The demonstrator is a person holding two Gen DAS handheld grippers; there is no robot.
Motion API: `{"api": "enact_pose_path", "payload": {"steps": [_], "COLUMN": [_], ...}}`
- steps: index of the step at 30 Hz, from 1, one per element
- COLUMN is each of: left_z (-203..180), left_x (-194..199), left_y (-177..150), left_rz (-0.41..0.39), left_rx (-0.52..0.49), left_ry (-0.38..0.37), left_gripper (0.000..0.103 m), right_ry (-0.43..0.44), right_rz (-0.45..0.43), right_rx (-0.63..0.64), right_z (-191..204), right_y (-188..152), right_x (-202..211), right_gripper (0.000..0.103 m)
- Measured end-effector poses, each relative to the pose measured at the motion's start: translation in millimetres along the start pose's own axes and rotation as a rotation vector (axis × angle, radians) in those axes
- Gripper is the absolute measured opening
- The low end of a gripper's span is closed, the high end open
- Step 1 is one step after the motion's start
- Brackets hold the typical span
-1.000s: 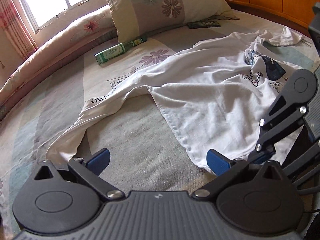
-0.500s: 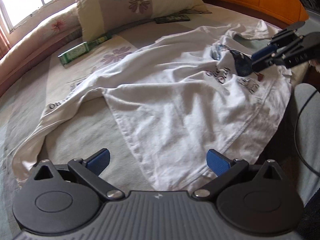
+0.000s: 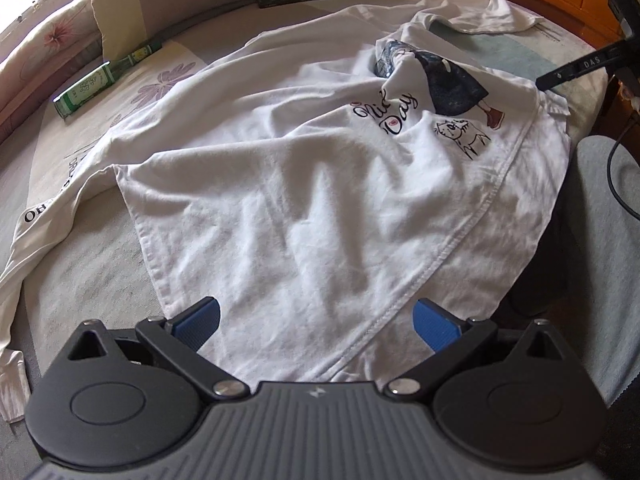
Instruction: Fold clothes
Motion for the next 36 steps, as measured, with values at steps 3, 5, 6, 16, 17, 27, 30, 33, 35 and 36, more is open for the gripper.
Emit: {"api": "enact_pose_path", "payload": {"steps": [3, 5, 6, 16, 17, 27, 30, 33, 35, 36], "left_z": [4, 5, 5, 36, 41, 91, 104, 118, 127, 130], "left_x": [-4, -6, -7, -2, -1, 3, -12, -25, -35, -40], "left_y": [-1, -1, -1, 9, 10, 29, 37, 46, 52, 54], "left_rz": [0.023, 0.032, 0.036, 0.009, 0.001, -0.071, -0.082, -0.092, -0.099, -0.101], "left_rx": [0.014, 0.018, 0.020, 0.123, 0.142, 0.330, 0.393, 0.455, 0.497, 0.515], "left_ry": [0.015, 0.023, 0.027, 0.028, 0.024, -0.035, -0.090, -0.145, -0.182, -0.201], "left_gripper": [0.102, 0.102, 0.102, 0.102, 0.102, 0.102, 0.102, 0.102, 0.102, 0.102], "right_ry": [-0.017, -0.024, -0.032, -0.076, -0.061, 0.083, 0.112, 0.135, 0.133, 0.136], "right_rz": [-0.013, 0.022, 0.036, 0.117, 0.114, -0.030, -0.030, -0.012, 0.003, 0.011], "right_rx": [0.049, 0.104, 0.132, 0.266, 0.268, 0.161, 0.171, 0.170, 0.163, 0.161], "right_z": [11, 24, 29, 46, 47, 66, 81, 91, 93, 93], "right_y": [0, -3, -5, -27, -26, 52, 68, 81, 86, 88], "right_x": [-3, -5, -3, 40, 43, 40, 22, 1, -13, -19], "right_gripper": [0.033, 0.008, 0.007, 0.006, 0.006, 0.029, 0.033, 0.039, 0.039, 0.039]}}
Point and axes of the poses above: each gripper's, at about its wrist camera, not at the fingertips, and x roughly against the way its jaws point, z to its left, y to its top, the point moved 8 cm from there along -x, roughly the way its jaws point, and after that the axes turned 4 degrees about z, right-handed, at the moved point
